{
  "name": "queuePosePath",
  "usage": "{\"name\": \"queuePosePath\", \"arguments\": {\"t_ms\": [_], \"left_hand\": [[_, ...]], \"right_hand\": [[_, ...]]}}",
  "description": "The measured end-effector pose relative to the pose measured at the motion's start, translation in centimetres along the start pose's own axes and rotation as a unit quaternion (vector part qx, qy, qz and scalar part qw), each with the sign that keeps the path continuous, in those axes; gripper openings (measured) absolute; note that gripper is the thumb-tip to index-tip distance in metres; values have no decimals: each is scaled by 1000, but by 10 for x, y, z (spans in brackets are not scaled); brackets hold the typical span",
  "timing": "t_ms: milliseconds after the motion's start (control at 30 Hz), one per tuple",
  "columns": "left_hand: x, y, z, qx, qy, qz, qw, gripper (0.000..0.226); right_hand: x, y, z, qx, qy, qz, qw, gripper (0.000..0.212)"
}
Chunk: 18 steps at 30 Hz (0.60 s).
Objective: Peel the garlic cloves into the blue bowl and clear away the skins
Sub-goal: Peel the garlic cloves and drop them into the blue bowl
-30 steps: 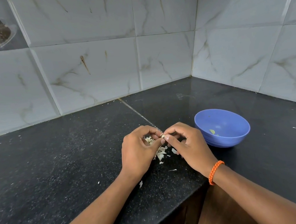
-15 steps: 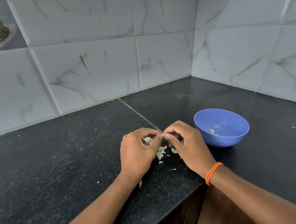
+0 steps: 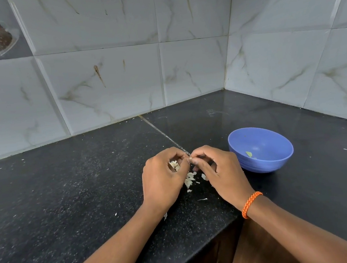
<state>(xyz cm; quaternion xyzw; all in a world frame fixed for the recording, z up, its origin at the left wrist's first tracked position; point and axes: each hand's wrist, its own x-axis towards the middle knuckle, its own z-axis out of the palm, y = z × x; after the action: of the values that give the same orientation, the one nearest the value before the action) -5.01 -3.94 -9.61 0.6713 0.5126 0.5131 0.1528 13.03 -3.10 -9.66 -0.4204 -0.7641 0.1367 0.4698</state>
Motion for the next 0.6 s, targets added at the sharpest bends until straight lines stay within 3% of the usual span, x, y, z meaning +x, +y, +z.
{"name": "queuePosePath", "arguments": {"t_ms": [600], "left_hand": [[0,-1,-1,-22,-5,-2,1000,20]], "right_hand": [[-3,-2,1,1,3,-19,1000,13]]}}
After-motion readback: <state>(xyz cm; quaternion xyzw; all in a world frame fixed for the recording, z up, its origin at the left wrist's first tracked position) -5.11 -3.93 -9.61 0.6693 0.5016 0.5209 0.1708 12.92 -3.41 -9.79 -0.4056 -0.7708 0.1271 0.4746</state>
